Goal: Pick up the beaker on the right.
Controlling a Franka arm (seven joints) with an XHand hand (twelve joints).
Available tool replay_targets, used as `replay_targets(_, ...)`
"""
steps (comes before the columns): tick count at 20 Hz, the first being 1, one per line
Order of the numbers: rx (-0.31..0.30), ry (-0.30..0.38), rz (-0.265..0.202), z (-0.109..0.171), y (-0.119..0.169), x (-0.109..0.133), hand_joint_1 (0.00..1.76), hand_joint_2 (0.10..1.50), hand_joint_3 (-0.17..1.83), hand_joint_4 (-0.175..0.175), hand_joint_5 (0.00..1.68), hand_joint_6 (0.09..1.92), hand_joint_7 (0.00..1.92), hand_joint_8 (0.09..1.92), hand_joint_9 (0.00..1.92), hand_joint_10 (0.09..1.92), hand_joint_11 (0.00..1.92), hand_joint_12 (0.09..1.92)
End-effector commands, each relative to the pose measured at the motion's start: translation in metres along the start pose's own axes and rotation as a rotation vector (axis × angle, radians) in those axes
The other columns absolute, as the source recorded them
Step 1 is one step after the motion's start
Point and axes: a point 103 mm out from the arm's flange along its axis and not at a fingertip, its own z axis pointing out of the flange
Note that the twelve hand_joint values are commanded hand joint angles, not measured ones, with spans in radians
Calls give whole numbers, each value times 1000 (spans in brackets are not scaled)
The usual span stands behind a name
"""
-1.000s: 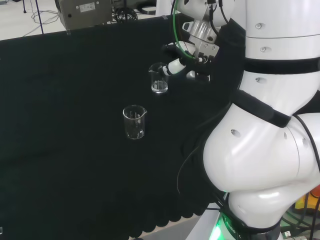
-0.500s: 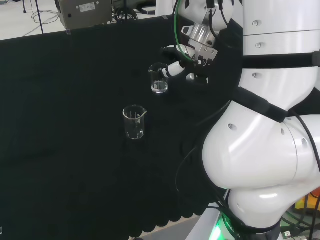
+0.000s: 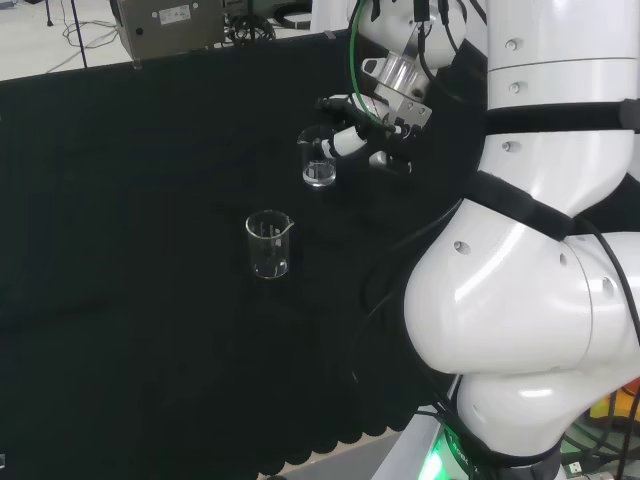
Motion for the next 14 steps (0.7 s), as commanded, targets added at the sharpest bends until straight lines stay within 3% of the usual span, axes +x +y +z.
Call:
replay_targets(1,-2,52,-41,8,7,-10,907,511,694,-30,448,87,151,671,279,669,0,1361)
replay_targets(14,-25,112,-44,17,13,-26,936,497,713,-27,510,87,195,666,305,654,0,1353)
